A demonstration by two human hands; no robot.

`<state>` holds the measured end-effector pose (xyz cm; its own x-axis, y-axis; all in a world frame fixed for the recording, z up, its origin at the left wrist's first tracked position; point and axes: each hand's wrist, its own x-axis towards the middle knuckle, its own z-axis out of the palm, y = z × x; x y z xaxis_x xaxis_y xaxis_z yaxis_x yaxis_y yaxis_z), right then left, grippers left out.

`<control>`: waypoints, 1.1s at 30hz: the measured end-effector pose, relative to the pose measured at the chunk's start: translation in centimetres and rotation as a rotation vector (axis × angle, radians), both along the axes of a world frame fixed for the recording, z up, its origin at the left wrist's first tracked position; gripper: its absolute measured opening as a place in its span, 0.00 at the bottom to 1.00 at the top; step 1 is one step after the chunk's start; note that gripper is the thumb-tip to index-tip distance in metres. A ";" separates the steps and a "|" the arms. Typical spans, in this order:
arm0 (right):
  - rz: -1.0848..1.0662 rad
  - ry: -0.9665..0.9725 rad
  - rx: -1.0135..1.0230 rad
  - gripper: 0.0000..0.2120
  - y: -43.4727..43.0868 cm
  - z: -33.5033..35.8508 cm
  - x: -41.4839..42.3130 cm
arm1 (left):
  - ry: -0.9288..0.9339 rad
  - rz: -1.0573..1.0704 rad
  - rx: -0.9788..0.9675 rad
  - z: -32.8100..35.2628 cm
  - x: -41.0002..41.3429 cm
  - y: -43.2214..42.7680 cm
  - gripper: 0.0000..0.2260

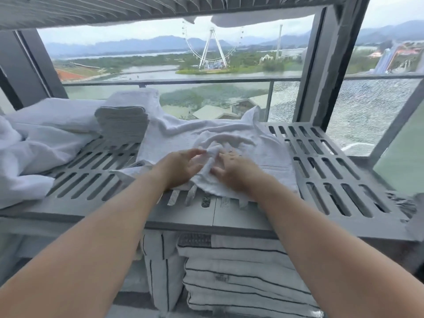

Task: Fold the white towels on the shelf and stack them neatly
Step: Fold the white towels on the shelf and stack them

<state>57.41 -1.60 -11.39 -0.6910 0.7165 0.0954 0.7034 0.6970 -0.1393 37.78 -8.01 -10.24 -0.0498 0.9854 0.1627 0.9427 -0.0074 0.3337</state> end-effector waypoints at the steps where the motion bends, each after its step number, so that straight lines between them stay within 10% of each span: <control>1: -0.018 -0.042 0.005 0.47 -0.7 -0.2 0.4 | -0.015 -0.030 0.005 -0.2 0.0 -0.8 0.23; 7: -0.184 0.124 -0.092 0.36 -5.0 -0.6 1.9 | 0.164 -0.156 0.047 -0.6 -0.2 -5.5 0.30; 13: -0.303 0.322 -0.108 0.17 -9.6 -0.2 5.3 | 0.320 -0.152 0.190 -0.8 -0.9 -9.4 0.18; 20: -0.571 0.506 0.304 0.11 -12.4 -2.1 6.2 | 0.333 -0.064 0.190 -0.5 -0.1 -11.7 0.26; 27: -0.514 0.640 0.614 0.07 -13.7 -2.4 7.8 | 0.212 0.032 0.523 0.7 -0.9 -13.0 0.09; 33: -0.386 0.453 0.556 0.06 -14.6 -4.7 9.5 | 0.402 0.014 0.177 0.4 0.1 -13.7 0.11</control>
<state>66.87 -16.16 -16.06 -0.2138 0.6617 0.7187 0.8667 0.4679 -0.1729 37.87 -21.68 -9.83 0.0390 0.9404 0.3377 0.9977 -0.0179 -0.0653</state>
